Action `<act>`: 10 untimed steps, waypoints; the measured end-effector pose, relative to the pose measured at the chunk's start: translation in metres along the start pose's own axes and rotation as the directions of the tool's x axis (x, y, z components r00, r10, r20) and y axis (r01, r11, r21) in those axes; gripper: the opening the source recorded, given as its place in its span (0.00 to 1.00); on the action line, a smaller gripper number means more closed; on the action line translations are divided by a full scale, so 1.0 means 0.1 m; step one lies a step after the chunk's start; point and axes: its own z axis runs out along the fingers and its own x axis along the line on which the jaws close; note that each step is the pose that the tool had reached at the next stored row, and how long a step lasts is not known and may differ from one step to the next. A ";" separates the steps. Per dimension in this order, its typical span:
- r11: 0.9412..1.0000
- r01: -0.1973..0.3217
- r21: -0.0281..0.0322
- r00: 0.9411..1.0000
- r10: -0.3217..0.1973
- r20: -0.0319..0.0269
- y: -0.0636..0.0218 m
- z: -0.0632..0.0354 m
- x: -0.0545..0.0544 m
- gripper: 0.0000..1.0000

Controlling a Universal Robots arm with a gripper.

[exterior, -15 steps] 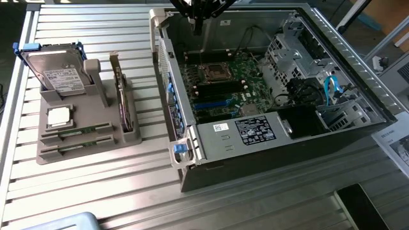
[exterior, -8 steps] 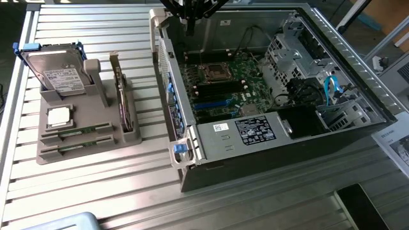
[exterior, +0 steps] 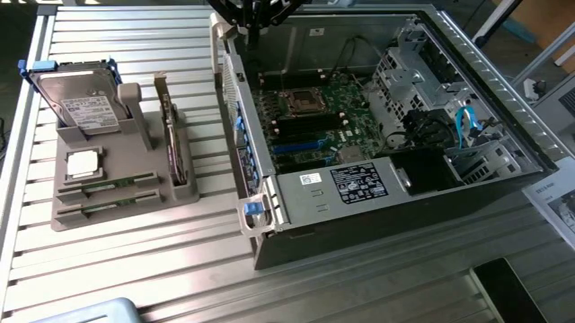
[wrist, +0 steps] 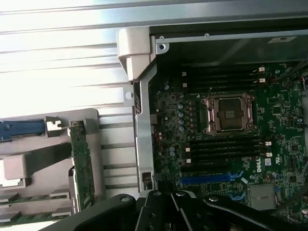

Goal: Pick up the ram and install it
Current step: 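Reach for the ram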

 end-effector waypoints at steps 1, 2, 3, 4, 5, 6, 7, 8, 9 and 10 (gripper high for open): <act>1.000 0.000 0.000 1.000 0.000 0.000 -0.001 -0.001 0.02 0.11; 1.000 0.000 0.000 1.000 0.000 0.000 -0.003 -0.001 0.04 0.11; 1.000 0.000 0.000 1.000 0.000 0.000 -0.007 -0.003 0.10 0.11; 1.000 0.000 0.000 1.000 0.000 0.000 -0.010 -0.003 0.13 0.11; 1.000 0.000 0.000 1.000 0.000 0.000 -0.014 -0.005 0.18 0.11; 1.000 0.000 0.000 1.000 0.000 0.000 -0.015 -0.005 0.20 0.11; 1.000 0.000 0.000 1.000 0.000 0.000 -0.017 -0.006 0.22 0.11; 1.000 0.000 0.000 1.000 0.000 0.000 -0.020 -0.007 0.26 0.11; 1.000 0.000 0.000 1.000 0.000 0.000 -0.023 -0.009 0.31 0.11; 1.000 0.000 0.000 1.000 0.000 0.000 -0.024 -0.009 0.33 0.11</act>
